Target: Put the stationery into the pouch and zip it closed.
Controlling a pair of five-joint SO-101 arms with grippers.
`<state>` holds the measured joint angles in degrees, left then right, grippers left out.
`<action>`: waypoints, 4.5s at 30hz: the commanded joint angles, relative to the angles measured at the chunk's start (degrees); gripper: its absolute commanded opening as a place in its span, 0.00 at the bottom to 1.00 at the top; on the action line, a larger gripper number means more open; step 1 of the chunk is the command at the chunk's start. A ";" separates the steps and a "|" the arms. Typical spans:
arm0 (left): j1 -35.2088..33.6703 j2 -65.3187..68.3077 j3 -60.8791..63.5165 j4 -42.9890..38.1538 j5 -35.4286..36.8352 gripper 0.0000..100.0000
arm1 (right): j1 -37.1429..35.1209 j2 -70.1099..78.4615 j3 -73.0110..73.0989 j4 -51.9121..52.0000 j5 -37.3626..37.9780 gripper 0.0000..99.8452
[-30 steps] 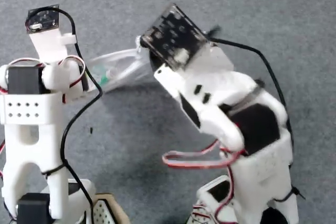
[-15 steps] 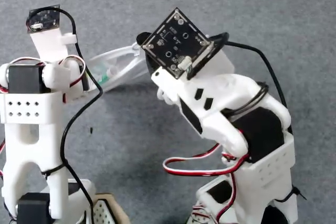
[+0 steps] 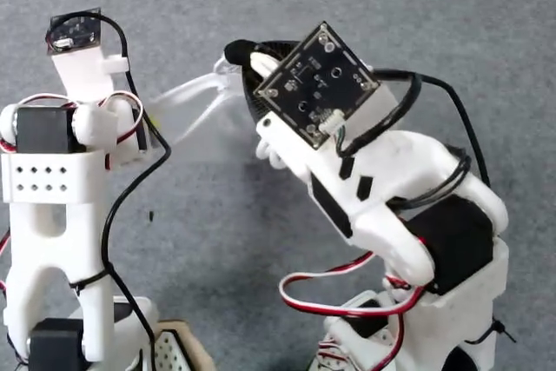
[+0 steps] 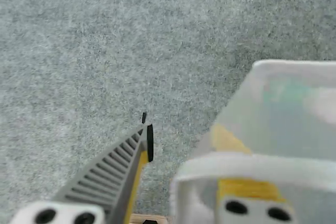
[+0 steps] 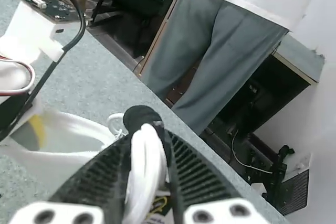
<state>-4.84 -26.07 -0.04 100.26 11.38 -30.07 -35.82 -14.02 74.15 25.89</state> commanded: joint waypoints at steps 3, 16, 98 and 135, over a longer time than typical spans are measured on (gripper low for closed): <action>0.66 -0.62 -1.98 -0.88 -0.53 0.34 | -0.18 -1.01 1.98 -0.53 0.70 0.01; 0.66 -0.18 -15.08 -0.88 -0.53 0.38 | 7.12 -1.01 13.32 -8.70 0.70 0.01; 8.75 -10.81 -11.82 0.62 -3.16 0.37 | 13.36 -0.48 8.75 -7.91 2.55 0.01; 11.56 -10.81 -4.53 0.35 -3.08 0.38 | 8.26 -0.57 5.58 5.45 2.55 0.01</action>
<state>6.51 -35.82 -4.62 100.44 8.92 -17.58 -36.00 -7.96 78.20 28.26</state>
